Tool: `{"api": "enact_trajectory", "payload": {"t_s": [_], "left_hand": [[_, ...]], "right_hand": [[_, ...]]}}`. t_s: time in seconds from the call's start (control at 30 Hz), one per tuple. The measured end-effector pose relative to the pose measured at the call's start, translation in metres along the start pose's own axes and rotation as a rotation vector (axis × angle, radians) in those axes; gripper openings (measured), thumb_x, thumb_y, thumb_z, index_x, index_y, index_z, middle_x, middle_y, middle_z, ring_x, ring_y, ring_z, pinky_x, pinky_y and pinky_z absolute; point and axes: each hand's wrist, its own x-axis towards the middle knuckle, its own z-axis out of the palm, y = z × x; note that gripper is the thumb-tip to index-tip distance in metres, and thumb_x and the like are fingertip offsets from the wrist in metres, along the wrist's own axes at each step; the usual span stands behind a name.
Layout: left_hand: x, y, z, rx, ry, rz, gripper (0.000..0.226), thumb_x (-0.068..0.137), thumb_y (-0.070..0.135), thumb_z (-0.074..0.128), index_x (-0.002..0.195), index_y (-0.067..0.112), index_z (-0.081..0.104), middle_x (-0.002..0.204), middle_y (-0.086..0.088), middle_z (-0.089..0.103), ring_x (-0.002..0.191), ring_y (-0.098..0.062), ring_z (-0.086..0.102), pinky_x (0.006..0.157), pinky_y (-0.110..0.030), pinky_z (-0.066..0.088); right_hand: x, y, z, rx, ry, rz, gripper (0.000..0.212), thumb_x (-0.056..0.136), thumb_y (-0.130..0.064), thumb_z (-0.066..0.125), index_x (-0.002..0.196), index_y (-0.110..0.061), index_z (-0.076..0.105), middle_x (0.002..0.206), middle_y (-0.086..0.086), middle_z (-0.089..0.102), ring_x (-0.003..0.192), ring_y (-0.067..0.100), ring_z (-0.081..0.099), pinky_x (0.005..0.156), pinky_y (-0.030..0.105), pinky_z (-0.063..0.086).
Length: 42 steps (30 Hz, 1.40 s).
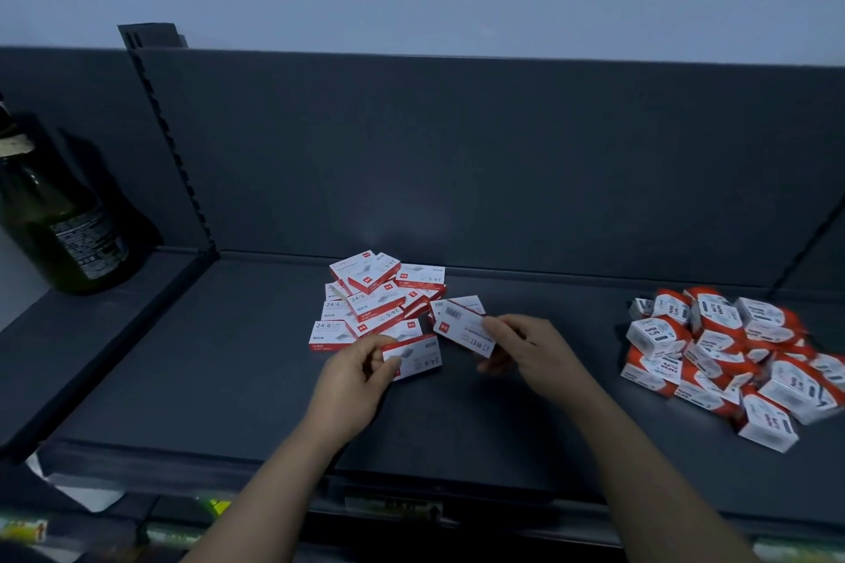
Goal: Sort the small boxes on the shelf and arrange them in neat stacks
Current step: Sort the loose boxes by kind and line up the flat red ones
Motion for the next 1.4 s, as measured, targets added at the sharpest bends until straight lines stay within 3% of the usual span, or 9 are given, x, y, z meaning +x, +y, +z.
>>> {"api": "enact_trajectory", "payload": {"t_s": [0.23, 0.4, 0.67, 0.77, 0.83, 0.97, 1.13, 1.3, 1.4], "left_hand": [[0.006, 0.002, -0.002, -0.009, -0.031, 0.039, 0.016, 0.093, 0.017, 0.058, 0.102, 0.027, 0.067, 0.075, 0.000, 0.061, 0.071, -0.008, 0.057, 0.062, -0.011, 0.043], [0.009, -0.003, -0.002, -0.022, -0.033, -0.004, 0.018, 0.092, 0.017, 0.060, 0.108, 0.026, 0.061, 0.075, -0.004, 0.053, 0.068, -0.009, 0.051, 0.059, -0.011, 0.041], [0.009, -0.004, -0.007, -0.016, -0.050, -0.035, 0.012, 0.090, 0.016, 0.062, 0.098, 0.025, 0.058, 0.082, -0.012, 0.060, 0.065, -0.007, 0.051, 0.055, -0.010, 0.040], [0.008, 0.000, -0.007, 0.105, -0.085, 0.021, 0.022, 0.084, 0.016, 0.068, 0.095, 0.030, 0.054, 0.084, 0.003, 0.061, 0.069, -0.005, 0.054, 0.066, -0.020, 0.049], [0.012, 0.006, -0.003, 0.255, -0.132, 0.079, 0.030, 0.084, 0.025, 0.068, 0.110, 0.034, 0.055, 0.099, 0.014, 0.061, 0.086, -0.005, 0.059, 0.081, -0.029, 0.052], [0.022, 0.023, 0.003, 0.468, -0.166, 0.107, 0.027, 0.093, 0.033, 0.054, 0.119, 0.029, 0.061, 0.116, 0.009, 0.063, 0.101, -0.011, 0.057, 0.083, -0.034, 0.052], [0.022, 0.024, 0.006, 0.118, -0.024, -0.082, 0.008, 0.090, 0.022, 0.059, 0.095, 0.025, 0.052, 0.101, 0.003, 0.066, 0.087, -0.015, 0.064, 0.072, -0.037, 0.057], [0.016, 0.022, 0.004, -0.177, 0.006, -0.068, 0.035, 0.090, 0.007, 0.057, 0.110, 0.034, 0.047, 0.105, 0.010, 0.061, 0.076, -0.008, 0.058, 0.063, -0.016, 0.050], [0.014, 0.017, 0.003, -0.236, 0.014, -0.065, 0.030, 0.089, 0.008, 0.059, 0.107, 0.031, 0.049, 0.107, 0.000, 0.063, 0.070, -0.016, 0.050, 0.067, -0.030, 0.049]], "right_hand": [[-0.011, 0.009, -0.006, -0.049, -0.079, 0.057, 0.014, 0.094, -0.020, 0.057, 0.097, -0.010, 0.066, 0.084, 0.006, 0.070, 0.070, 0.020, 0.069, 0.064, 0.028, 0.055], [-0.016, 0.005, -0.014, -0.097, 0.022, 0.004, 0.007, 0.088, -0.013, 0.065, 0.092, -0.018, 0.068, 0.090, -0.001, 0.072, 0.081, 0.011, 0.067, 0.075, 0.022, 0.054], [-0.006, -0.003, -0.004, -0.122, 0.072, -0.071, 0.018, 0.084, -0.010, 0.069, 0.089, -0.026, 0.067, 0.090, -0.003, 0.072, 0.085, 0.012, 0.069, 0.077, 0.032, 0.058], [-0.002, 0.001, -0.003, -0.102, 0.072, -0.035, 0.012, 0.086, -0.014, 0.067, 0.093, -0.024, 0.067, 0.091, -0.003, 0.072, 0.085, 0.009, 0.069, 0.072, 0.026, 0.056], [-0.002, 0.004, -0.002, -0.090, 0.063, 0.004, 0.011, 0.088, -0.015, 0.065, 0.096, -0.023, 0.067, 0.088, -0.003, 0.072, 0.076, 0.006, 0.067, 0.066, 0.022, 0.052], [-0.004, 0.010, -0.003, -0.027, 0.057, 0.047, 0.015, 0.091, -0.010, 0.060, 0.101, -0.016, 0.068, 0.085, 0.001, 0.072, 0.064, 0.005, 0.060, 0.062, 0.020, 0.051], [-0.009, 0.016, -0.010, 0.132, 0.062, 0.088, 0.016, 0.091, -0.009, 0.058, 0.104, -0.012, 0.067, 0.091, 0.009, 0.072, 0.070, 0.013, 0.063, 0.067, 0.024, 0.054], [-0.009, 0.019, -0.012, 0.206, 0.075, 0.084, 0.016, 0.093, -0.013, 0.057, 0.104, -0.016, 0.067, 0.096, 0.003, 0.071, 0.090, 0.015, 0.068, 0.076, 0.025, 0.055], [-0.004, 0.019, -0.011, 0.153, 0.098, 0.077, 0.015, 0.095, -0.015, 0.054, 0.102, -0.020, 0.066, 0.097, 0.004, 0.068, 0.090, 0.016, 0.065, 0.074, 0.030, 0.056]]}}
